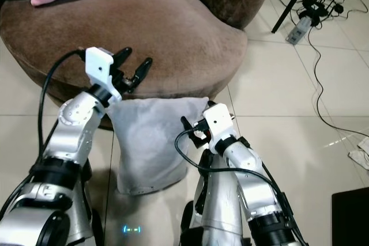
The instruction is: Move the pillow to the sofa from floor
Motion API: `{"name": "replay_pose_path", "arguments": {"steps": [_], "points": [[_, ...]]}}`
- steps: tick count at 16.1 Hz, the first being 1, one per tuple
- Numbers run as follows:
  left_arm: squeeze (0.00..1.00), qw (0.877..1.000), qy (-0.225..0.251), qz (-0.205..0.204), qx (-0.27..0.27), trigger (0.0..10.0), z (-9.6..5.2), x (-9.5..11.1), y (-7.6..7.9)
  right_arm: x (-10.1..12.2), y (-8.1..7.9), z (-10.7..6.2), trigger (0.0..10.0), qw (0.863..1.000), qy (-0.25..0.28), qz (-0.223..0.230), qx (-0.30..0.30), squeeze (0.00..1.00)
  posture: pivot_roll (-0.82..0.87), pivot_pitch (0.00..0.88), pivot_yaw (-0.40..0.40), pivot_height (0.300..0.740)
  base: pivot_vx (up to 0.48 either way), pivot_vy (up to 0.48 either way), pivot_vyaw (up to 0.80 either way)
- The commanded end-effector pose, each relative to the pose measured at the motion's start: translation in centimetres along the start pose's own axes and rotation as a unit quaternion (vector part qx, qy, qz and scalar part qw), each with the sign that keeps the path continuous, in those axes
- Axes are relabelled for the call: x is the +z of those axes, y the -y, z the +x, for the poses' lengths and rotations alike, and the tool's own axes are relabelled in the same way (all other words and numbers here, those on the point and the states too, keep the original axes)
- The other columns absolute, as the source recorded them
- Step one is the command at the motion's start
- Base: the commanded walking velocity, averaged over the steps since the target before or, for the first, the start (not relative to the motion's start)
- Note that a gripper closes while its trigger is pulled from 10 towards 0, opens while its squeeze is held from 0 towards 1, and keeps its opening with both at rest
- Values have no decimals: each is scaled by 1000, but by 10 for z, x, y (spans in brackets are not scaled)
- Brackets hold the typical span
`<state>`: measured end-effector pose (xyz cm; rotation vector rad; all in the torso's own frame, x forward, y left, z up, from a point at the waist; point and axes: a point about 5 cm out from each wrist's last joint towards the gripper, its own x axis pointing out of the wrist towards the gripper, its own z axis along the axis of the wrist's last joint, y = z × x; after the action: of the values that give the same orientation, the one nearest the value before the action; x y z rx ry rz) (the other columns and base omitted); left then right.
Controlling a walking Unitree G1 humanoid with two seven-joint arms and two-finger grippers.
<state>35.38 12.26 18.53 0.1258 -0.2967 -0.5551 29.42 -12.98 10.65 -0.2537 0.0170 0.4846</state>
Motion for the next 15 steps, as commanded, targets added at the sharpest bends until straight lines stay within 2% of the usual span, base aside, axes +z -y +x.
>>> {"name": "replay_pose_path", "arguments": {"steps": [1,8,13,15], "points": [[1000,999,-23,7,-29,10000,-3,-8,11,-4,6,-4,10000,1000,-7,-2,-10,4,-80,197,-174,416,0,0,0],[1000,996,-65,26,-58,10000,-20,-20,14,-6,5,-6,10000,1000,-10,-2,-10,4,-76,206,-169,416,0,0,0],[1000,994,-64,38,-79,10000,-28,-10,11,-8,4,-6,10000,1000,-13,-1,-8,4,-70,211,-167,416,0,0,0],[1000,991,-80,49,-92,10000,-34,-9,6,-8,3,-5,10000,1000,-14,0,-7,4,-70,211,-167,416,0,0,0]]}}
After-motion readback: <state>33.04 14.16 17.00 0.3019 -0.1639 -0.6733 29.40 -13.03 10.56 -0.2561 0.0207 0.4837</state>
